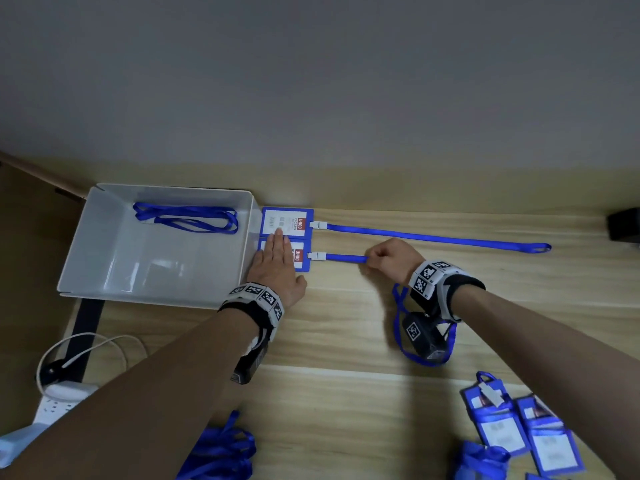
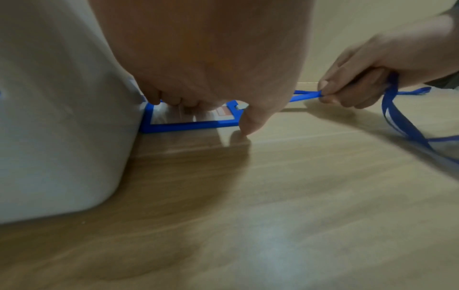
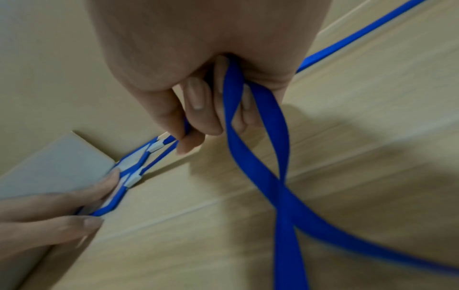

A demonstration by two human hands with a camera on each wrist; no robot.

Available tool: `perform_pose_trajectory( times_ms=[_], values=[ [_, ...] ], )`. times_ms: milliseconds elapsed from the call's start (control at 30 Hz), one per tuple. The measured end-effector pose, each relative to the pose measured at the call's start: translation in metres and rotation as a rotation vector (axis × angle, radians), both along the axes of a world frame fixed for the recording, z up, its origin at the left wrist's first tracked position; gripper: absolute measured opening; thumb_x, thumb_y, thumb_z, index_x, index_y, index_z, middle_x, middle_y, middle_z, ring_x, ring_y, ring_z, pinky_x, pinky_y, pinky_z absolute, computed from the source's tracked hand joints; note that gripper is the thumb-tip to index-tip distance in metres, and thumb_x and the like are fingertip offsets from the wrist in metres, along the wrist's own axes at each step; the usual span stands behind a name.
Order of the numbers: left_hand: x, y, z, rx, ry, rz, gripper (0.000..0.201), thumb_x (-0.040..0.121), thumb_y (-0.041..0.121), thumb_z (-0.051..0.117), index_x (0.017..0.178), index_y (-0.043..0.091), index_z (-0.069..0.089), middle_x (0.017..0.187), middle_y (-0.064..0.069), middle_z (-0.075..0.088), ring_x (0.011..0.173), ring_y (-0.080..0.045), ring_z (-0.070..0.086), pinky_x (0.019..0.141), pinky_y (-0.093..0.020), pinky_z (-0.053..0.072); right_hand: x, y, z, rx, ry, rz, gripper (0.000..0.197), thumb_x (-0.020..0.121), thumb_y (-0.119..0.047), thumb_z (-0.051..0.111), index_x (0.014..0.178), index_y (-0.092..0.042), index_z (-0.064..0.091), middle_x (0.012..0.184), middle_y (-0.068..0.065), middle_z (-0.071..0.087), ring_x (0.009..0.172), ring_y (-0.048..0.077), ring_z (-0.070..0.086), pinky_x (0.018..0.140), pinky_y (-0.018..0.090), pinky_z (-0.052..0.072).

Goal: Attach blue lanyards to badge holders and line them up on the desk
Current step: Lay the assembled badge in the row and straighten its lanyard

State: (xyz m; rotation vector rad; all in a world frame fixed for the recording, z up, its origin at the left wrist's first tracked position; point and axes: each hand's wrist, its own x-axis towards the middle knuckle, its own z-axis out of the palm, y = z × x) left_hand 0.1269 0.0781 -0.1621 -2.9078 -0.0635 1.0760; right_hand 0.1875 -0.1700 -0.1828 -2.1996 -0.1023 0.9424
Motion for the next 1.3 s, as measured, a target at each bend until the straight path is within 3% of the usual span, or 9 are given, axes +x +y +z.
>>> perform_pose_trajectory(
  times_ms=[167, 300, 500, 667, 767, 900, 967, 1067, 1300],
  values=[
    [0.001, 0.002, 0.002, -0.037, 0.01, 0.012, 0.087, 0.095, 0.047, 0.037, 0.154, 0.005, -0.013, 0.161, -0.011, -0.024, 0.151, -0.024, -0.012, 0.123, -0.042, 0.009, -0.009, -0.043, 0.008, -0.088, -0.068, -0.058, 0.025, 0.092, -0.032, 0.052, 0.081, -0.015, 0.066, 0.081, 0.006, 0.067, 0.082, 0.028, 0.061, 0.077, 0.041, 0.048],
    [0.0, 0.004, 0.003, -0.081, -0.021, 0.039, 0.087, 0.095, 0.045, 0.04, 0.155, 0.008, -0.01, 0.161, -0.008, -0.022, 0.151, -0.021, -0.012, 0.123, -0.041, 0.007, -0.014, -0.063, 0.0, -0.079, -0.089, -0.156, 0.026, 0.094, -0.031, 0.056, 0.07, -0.025, 0.061, 0.073, -0.007, 0.062, 0.078, 0.022, 0.059, 0.072, 0.033, 0.045],
    [-0.001, -0.007, 0.002, -0.15, -0.165, 0.155, 0.081, 0.095, 0.037, 0.046, 0.155, 0.007, 0.003, 0.164, -0.009, -0.01, 0.151, -0.023, -0.005, 0.123, -0.043, 0.008, -0.026, -0.076, -0.017, 0.033, -0.134, -0.307, 0.017, 0.071, -0.048, 0.068, 0.081, -0.034, 0.069, 0.084, -0.006, 0.073, 0.083, 0.018, 0.069, 0.085, 0.045, 0.056],
    [-0.012, -0.044, 0.001, -0.37, -0.355, 0.078, 0.075, 0.091, 0.021, 0.05, 0.154, 0.01, 0.011, 0.164, -0.009, -0.002, 0.151, -0.024, 0.001, 0.122, -0.041, 0.013, -0.03, -0.077, -0.019, 0.052, -0.17, -0.354, 0.002, 0.082, -0.035, 0.071, 0.084, -0.036, 0.071, 0.084, -0.009, 0.073, 0.084, 0.016, 0.069, 0.085, 0.043, 0.057],
    [-0.023, -0.08, -0.011, -0.391, -0.267, -0.105, 0.075, 0.096, 0.031, 0.041, 0.156, 0.011, 0.0, 0.164, -0.006, -0.01, 0.151, -0.019, -0.008, 0.123, -0.038, 0.004, -0.029, -0.078, -0.022, 0.09, -0.186, -0.388, 0.003, 0.083, -0.033, 0.071, 0.082, -0.034, 0.072, 0.081, -0.006, 0.073, 0.083, 0.02, 0.069, 0.084, 0.045, 0.057],
    [-0.034, -0.101, -0.033, -0.316, -0.235, -0.104, 0.074, 0.1, 0.043, 0.024, 0.155, 0.011, -0.012, 0.161, -0.003, -0.024, 0.148, -0.015, -0.022, 0.123, -0.036, -0.004, -0.031, -0.082, -0.017, 0.133, -0.174, -0.431, 0.009, 0.088, -0.022, 0.067, 0.083, -0.026, 0.073, 0.074, -0.001, 0.069, 0.07, 0.017, 0.062, 0.068, 0.036, 0.053],
    [-0.037, -0.1, -0.036, -0.298, -0.26, -0.128, 0.074, 0.1, 0.046, 0.023, 0.155, 0.011, -0.013, 0.161, -0.003, -0.025, 0.148, -0.015, -0.023, 0.122, -0.034, -0.005, -0.032, -0.09, -0.016, 0.097, -0.164, -0.425, 0.014, 0.086, -0.016, 0.065, 0.081, -0.027, 0.072, 0.069, -0.004, 0.064, 0.064, 0.014, 0.057, 0.062, 0.029, 0.047],
    [-0.036, -0.097, -0.034, -0.29, -0.267, -0.157, 0.075, 0.099, 0.048, 0.024, 0.155, 0.012, -0.011, 0.161, -0.002, -0.023, 0.148, -0.014, -0.021, 0.123, -0.033, -0.004, -0.033, -0.113, -0.012, 0.003, -0.176, -0.428, 0.013, 0.078, -0.02, 0.06, 0.077, -0.027, 0.071, 0.071, -0.002, 0.069, 0.071, 0.022, 0.063, 0.07, 0.035, 0.051],
    [-0.032, -0.1, -0.029, -0.276, -0.218, -0.134, 0.078, 0.097, 0.052, 0.027, 0.156, 0.014, -0.007, 0.162, -0.002, -0.021, 0.149, -0.014, -0.018, 0.123, -0.034, -0.001, -0.037, -0.177, 0.004, -0.229, -0.236, -0.521, 0.02, 0.089, -0.019, 0.053, 0.074, -0.021, 0.066, 0.068, 0.001, 0.065, 0.071, 0.025, 0.061, 0.064, 0.032, 0.045]
  ],
)
